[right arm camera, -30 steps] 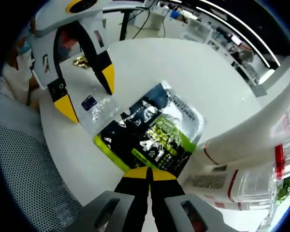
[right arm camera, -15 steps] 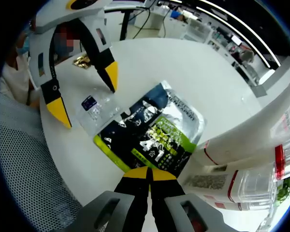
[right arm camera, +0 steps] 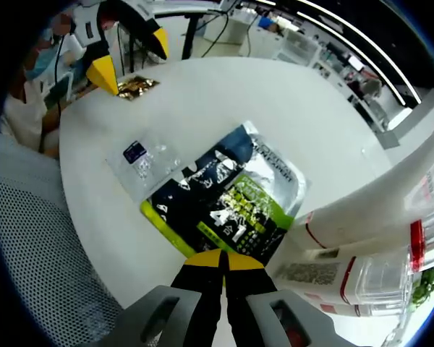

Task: Arrange the skincare products in the storage area until every visible bottle or jar stands upright without overlapping.

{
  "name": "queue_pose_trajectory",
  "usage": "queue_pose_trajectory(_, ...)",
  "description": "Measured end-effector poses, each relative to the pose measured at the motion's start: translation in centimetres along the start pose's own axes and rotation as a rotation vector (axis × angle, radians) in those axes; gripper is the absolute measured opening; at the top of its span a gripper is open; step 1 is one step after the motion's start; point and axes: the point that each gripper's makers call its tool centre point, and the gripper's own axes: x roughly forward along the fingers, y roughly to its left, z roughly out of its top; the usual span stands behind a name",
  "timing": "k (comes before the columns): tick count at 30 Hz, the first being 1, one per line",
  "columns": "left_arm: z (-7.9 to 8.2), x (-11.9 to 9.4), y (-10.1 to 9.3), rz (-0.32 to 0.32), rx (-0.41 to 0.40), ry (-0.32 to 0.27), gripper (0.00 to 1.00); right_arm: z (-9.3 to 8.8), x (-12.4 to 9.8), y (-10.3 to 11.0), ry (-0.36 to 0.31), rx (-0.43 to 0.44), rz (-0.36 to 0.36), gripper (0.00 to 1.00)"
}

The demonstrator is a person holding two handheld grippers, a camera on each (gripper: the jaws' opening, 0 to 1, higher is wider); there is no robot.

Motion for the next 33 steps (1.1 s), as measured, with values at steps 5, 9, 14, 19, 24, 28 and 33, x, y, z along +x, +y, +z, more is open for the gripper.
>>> queue_pose_trajectory(5,-3.1,0.2,0.9,0.002,-0.002,0.116,0.57,0.0,0.0,0.0,-0.002,0.003,-0.002,0.0)
queue_pose_trajectory(9,-4.0,0.6,0.7,-0.034,0.015,0.171,0.59,0.0,0.0,0.0,-0.003,0.004,-0.004,0.0)
queue_pose_trajectory(14,-4.4,1.8,1.0,-0.075,0.035,0.253,0.58,0.0,0.0,0.0,-0.005,0.006,-0.006,0.0)
queue_pose_trajectory(19,-4.1,2.2,1.1,-0.101,0.073,0.293,0.61,0.0,0.0,0.0,-0.005,0.003,-0.006,0.0)
queue_pose_trajectory(24,-3.9,2.1,0.4,-0.13,0.139,0.322,0.54,0.0,0.0,0.0,-0.002,-0.002,-0.004,0.0)
queue_pose_trajectory(28,-3.8,2.0,-0.4,-0.163,0.199,0.315,0.41,0.0,0.0,0.0,-0.002,-0.005,-0.004,0.0)
queue_pose_trajectory(33,-3.8,2.1,-0.2,-0.163,0.19,0.304,0.38,0.1,0.0,0.0,-0.002,-0.005,-0.004,0.0)
